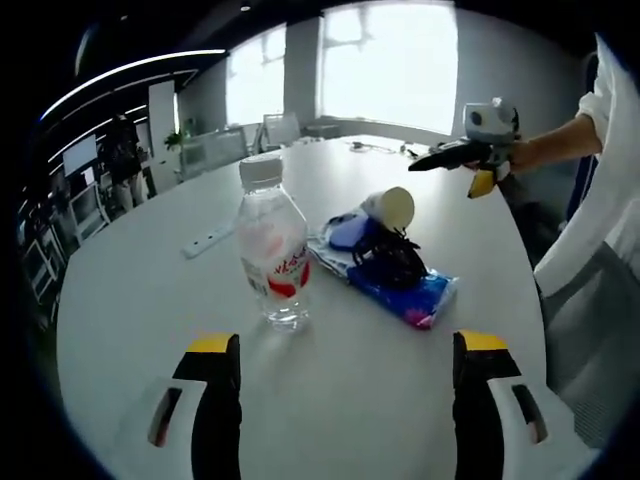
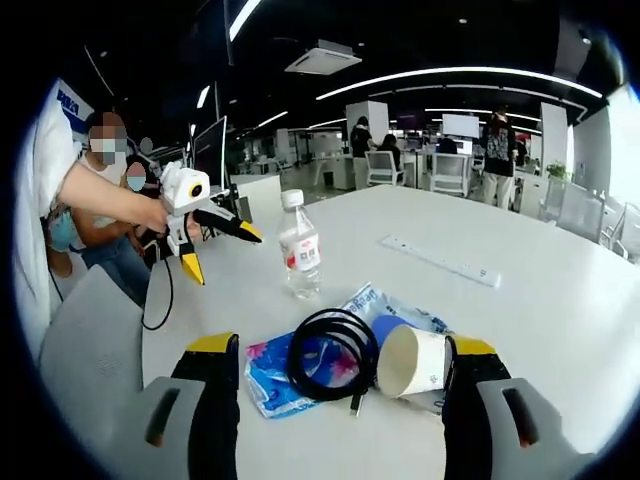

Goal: Arrange the tabletop items into an orderly group along one side of the table until the central work area is clear of visible clutter.

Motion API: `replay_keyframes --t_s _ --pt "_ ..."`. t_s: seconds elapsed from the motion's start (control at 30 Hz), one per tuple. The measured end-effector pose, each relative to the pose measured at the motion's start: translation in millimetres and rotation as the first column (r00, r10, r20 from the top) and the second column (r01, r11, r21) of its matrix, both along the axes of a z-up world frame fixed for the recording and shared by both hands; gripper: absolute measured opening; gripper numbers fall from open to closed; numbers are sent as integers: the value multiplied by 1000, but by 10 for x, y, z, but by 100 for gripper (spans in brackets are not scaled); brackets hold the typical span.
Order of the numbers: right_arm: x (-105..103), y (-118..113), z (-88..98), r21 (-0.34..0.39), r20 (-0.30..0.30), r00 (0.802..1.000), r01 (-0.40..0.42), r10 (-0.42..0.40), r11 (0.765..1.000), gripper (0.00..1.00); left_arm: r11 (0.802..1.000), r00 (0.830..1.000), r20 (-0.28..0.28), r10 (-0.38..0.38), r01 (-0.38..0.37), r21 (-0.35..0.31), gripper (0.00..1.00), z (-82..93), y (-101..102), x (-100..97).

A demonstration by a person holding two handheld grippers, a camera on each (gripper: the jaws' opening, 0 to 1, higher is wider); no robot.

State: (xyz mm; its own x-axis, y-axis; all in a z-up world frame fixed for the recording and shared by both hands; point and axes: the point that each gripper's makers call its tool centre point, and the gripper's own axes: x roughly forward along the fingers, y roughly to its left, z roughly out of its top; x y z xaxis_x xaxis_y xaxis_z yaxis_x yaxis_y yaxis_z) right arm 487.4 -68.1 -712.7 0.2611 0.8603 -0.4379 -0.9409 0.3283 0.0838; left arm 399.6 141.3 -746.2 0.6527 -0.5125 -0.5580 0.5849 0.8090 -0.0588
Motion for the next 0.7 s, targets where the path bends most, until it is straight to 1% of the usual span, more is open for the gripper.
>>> replay_keyframes --t_s 0.07,0.43,0.57,0.7 --pt "20 -32 -12 -12 9 1000 -2 2 1000 83 1000 1000 -2 0 0 0 84 -8 2 -11" --pt "146 -171 -17 -25 41 999 -18 19 1000 81 1000 1000 -14 3 -3 -12 84 -42 -36 -67" --pt "199 -256 -57 -51 51 998 -22 25 998 80 1000 1000 -12 -6 6 -13 84 -23 -59 -77" --pt "299 -353 -66 -58 71 997 -17 22 998 78 999 999 1 34 -34 -41 84 -2 -38 -55"
